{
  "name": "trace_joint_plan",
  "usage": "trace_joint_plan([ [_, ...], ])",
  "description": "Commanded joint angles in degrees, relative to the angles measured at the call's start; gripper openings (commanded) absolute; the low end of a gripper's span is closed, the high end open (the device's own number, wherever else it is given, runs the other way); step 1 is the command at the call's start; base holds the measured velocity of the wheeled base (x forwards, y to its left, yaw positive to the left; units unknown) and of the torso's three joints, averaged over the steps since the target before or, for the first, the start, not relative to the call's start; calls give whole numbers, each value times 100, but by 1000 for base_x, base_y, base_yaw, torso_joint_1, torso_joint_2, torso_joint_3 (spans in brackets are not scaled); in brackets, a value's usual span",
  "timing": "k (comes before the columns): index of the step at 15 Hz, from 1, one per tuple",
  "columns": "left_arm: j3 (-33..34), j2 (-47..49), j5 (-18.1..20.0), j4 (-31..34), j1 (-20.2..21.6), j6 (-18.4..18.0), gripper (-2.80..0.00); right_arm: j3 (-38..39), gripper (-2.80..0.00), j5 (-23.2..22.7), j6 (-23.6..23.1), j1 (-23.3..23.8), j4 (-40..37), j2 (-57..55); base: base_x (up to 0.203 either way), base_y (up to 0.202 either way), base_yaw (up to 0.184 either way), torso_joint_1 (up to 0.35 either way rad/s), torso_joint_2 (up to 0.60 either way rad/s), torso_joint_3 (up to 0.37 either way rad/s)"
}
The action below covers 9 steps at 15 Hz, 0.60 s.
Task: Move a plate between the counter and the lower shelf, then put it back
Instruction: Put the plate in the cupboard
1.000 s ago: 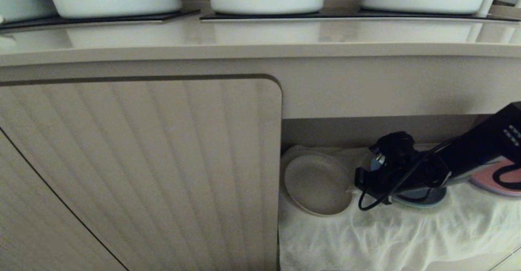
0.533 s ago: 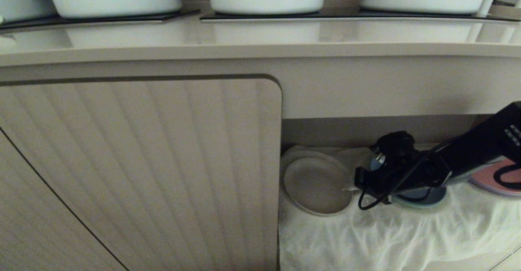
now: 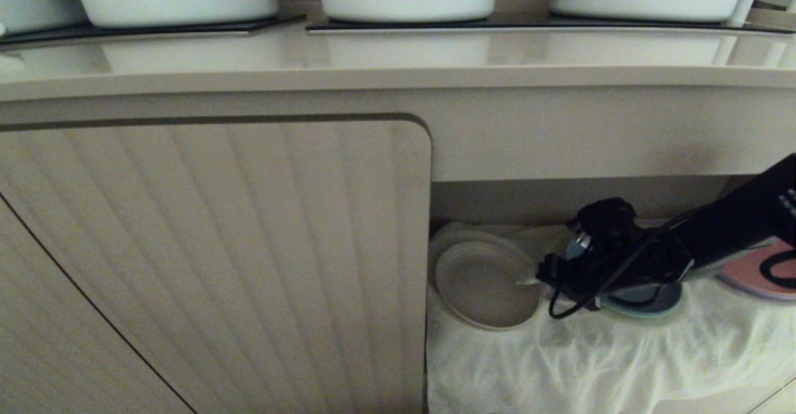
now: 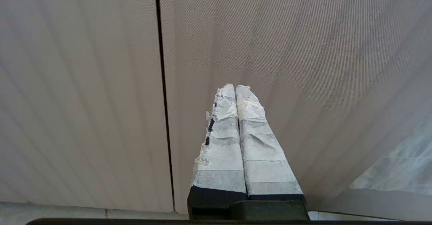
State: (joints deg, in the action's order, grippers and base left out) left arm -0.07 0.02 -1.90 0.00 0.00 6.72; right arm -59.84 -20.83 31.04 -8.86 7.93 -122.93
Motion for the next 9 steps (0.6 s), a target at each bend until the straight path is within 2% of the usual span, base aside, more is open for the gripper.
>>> trace_joint_plan([
  [1, 6, -2, -3, 0, 0, 5, -280, 90, 0, -26, 10, 14, -61, 123, 0, 0, 0, 0, 0, 0],
  [9, 7, -2, -3, 0, 0, 5, -280, 1007, 0, 9, -44, 50, -194, 923, 0, 0, 0, 0, 0, 0],
])
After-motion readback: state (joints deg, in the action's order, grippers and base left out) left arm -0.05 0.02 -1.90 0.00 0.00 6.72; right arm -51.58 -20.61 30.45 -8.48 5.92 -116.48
